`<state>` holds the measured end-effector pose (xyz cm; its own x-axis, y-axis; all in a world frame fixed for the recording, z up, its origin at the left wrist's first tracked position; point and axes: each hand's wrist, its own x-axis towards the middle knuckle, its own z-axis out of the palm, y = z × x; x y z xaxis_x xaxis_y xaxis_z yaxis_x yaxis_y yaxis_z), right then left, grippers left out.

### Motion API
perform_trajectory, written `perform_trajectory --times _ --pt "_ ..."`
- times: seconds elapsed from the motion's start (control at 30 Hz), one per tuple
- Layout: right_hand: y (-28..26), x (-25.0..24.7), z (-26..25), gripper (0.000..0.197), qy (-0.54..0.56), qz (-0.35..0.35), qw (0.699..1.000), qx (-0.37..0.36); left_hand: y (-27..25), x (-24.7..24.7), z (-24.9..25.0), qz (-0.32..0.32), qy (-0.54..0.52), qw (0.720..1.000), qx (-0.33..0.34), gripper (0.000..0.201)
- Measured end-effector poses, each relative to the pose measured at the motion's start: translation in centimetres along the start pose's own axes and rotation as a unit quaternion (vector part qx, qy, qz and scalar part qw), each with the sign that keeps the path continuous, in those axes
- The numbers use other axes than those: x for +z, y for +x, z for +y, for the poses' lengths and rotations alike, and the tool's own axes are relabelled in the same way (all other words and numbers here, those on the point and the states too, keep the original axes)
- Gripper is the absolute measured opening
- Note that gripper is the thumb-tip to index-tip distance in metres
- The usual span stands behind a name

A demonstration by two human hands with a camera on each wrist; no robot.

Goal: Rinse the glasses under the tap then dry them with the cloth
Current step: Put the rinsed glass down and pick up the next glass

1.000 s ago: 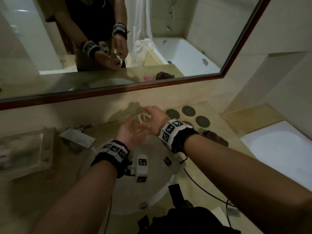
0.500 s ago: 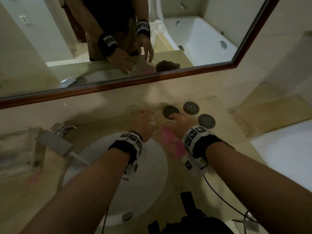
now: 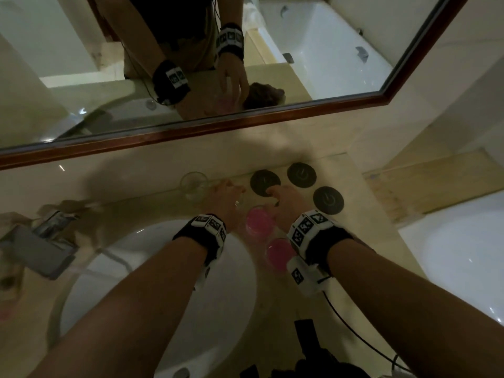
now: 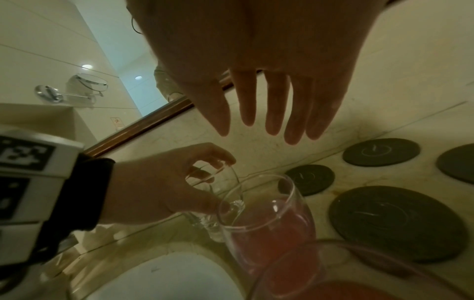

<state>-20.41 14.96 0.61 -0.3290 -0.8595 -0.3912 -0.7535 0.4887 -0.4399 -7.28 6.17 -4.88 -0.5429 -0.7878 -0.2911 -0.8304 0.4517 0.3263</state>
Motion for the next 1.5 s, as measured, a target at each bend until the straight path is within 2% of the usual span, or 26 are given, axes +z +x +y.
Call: perform_trajectory --times 0.13,0.3,0.47,0.57,0.63,0.7,0.77,0.83,1.0,1.1,1.23,1.5 --pt "1.3 -0.1 -0.3 0.045 -0.003 -0.023 1.000 -0.002 1.1 0.0 -0.2 -0.025 0.027 0.999 0.005 0.052" --pt "2.2 0.2 -0.4 0.046 -0.018 -0.033 0.999 -0.002 1.7 0.1 -0.5 -0.017 0.015 1.000 -0.001 0.042" --pt "2.7 0.3 0.1 0.048 -0.008 -0.038 0.999 0.000 2.4 0.0 -0.3 -0.038 0.033 0.998 0.021 0.044" --pt "2.8 0.3 0.6 0.050 -0.004 -0.037 0.999 0.006 2.3 -0.2 -0.4 -0.074 0.070 0.994 0.028 0.055" --pt "2.8 0.3 0.9 0.051 0.002 -0.034 0.999 0.019 1.9 -0.2 -0.5 -0.085 0.123 0.987 0.060 0.071" --pt "3.0 0.3 1.3 0.050 -0.002 -0.031 0.999 0.030 1.1 -0.6 -0.3 -0.065 0.158 0.978 0.122 0.086" --pt "2.9 0.2 1.6 0.048 -0.016 -0.027 0.999 0.032 0.4 -1.0 0.5 -0.033 0.178 0.964 0.193 0.089" --pt "2.8 0.1 1.9 0.046 -0.020 -0.012 0.999 0.031 -0.3 -1.3 1.7 -0.017 0.192 0.952 0.236 0.088" --pt "1.8 -0.2 3.2 0.044 -0.007 0.017 0.999 0.030 -0.9 -0.5 4.1 -0.107 0.168 0.961 0.192 0.080" --pt "1.1 -0.3 3.9 0.046 0.006 0.022 0.999 0.030 -0.9 0.0 4.8 -0.136 0.162 0.960 0.181 0.070" --pt "0.2 -0.4 4.3 0.047 0.005 0.011 1.000 0.020 -1.1 1.0 5.6 -0.125 0.183 0.958 0.182 0.050" --pt "-1.3 -0.5 5.0 0.046 0.002 0.003 1.000 0.022 -0.6 1.5 5.7 -0.132 0.137 0.972 0.137 0.054"
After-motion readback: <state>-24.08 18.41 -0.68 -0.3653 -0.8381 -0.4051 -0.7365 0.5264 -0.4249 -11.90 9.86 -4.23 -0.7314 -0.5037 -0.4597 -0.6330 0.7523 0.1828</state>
